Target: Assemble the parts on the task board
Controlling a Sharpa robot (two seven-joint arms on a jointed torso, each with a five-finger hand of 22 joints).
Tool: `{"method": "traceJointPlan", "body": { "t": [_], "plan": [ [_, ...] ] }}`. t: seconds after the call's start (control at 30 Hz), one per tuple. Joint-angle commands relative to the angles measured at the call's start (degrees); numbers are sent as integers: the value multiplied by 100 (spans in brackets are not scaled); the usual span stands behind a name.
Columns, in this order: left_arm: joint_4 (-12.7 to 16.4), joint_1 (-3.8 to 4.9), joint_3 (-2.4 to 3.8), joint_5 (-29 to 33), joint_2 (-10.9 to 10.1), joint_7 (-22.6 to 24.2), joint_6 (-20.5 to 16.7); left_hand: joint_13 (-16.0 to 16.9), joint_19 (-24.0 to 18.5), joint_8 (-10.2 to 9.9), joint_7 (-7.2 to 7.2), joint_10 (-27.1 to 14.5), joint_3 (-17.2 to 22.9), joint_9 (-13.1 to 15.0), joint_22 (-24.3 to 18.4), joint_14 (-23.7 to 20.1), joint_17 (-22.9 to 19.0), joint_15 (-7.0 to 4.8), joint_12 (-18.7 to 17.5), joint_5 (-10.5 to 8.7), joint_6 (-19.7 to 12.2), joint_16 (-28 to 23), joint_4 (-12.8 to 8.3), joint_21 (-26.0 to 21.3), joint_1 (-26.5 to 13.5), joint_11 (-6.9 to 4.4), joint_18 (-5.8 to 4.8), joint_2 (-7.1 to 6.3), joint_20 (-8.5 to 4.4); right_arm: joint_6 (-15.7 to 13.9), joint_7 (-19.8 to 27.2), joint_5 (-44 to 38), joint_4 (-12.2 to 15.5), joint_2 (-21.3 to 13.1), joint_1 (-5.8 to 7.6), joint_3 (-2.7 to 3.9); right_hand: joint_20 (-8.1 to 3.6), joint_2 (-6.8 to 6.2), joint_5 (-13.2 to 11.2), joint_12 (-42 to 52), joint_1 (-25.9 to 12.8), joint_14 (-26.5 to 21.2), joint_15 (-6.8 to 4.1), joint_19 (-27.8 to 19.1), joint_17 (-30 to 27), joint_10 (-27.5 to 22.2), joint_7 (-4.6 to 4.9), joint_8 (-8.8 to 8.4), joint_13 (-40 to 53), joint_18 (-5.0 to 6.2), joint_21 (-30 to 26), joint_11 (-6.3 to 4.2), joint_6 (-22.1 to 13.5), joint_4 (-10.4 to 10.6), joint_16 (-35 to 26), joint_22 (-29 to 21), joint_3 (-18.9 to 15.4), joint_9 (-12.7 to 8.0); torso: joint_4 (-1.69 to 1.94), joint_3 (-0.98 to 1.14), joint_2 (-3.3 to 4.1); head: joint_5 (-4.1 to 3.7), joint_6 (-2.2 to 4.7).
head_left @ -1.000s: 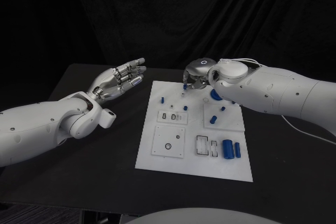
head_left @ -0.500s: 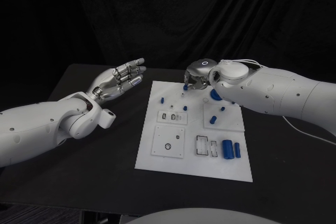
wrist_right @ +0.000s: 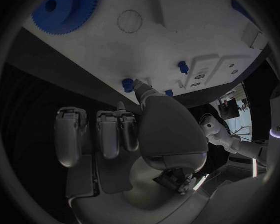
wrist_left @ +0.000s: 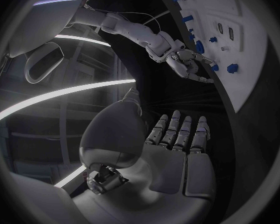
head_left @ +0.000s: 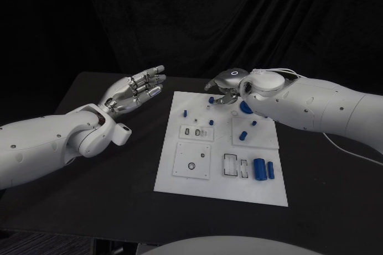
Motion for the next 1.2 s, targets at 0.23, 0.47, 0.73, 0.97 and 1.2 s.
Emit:
{"method": "traceJointPlan", "body": {
  "t": [0.23,0.47,0.73,0.97,1.2],
  "plan": [
    [29,7,4,-34,-94,248,53,-8,-12,-14,5,-38,-36,0,3,-6,-1,18,-18,33,-13,-27,-14,10,-16,-8,80,65,28,-980,108,288,283,-384,0,6,-36,68,14,15,166,602,-32,290,1510,607,204,285,1509,4,147,-42,997,83,17,1383,132,117,-2,0,1,-12,84],
    [45,5,4,-34,-129,258,45,-7,-6,-14,7,-37,-41,0,4,-1,0,21,-13,47,-11,-26,-17,14,-7,-9,79,82,30,-797,-155,349,924,-1001,177,9,-55,154,9,15,72,602,-47,382,1510,607,275,529,1509,-24,238,-47,1572,171,17,1419,161,185,-22,8,-9,-66,167],
    [65,1,3,-34,-153,269,53,-6,3,-13,11,-33,-50,1,6,13,2,24,-9,76,-7,-21,-21,21,12,-10,80,113,33,-369,-572,357,1593,-1703,254,-5,-69,49,7,15,-36,602,-59,524,1510,607,324,558,1509,-68,382,-39,1612,191,17,1478,94,263,-132,6,-75,44,156],
    [59,-1,3,-34,-155,269,71,-6,7,-13,12,-34,-54,1,7,13,2,25,-10,86,-4,-21,-21,24,17,-11,80,123,34,-187,-807,77,1743,-1999,178,-36,-84,-57,21,15,-88,602,-77,595,1510,607,331,995,1509,-91,455,-47,1095,249,17,1508,4,814,-179,12,-118,99,81],
    [39,-4,3,-34,-148,267,105,-6,17,-16,13,-34,-59,0,9,19,3,28,-10,101,-13,-19,-23,30,25,-11,80,136,37,-266,-944,-195,1787,-2094,91,-45,-162,-230,37,15,-141,602,-171,595,1510,607,184,1309,1509,-91,455,-156,800,611,17,1508,-12,1103,-177,12,-116,98,12]
  ]
}}
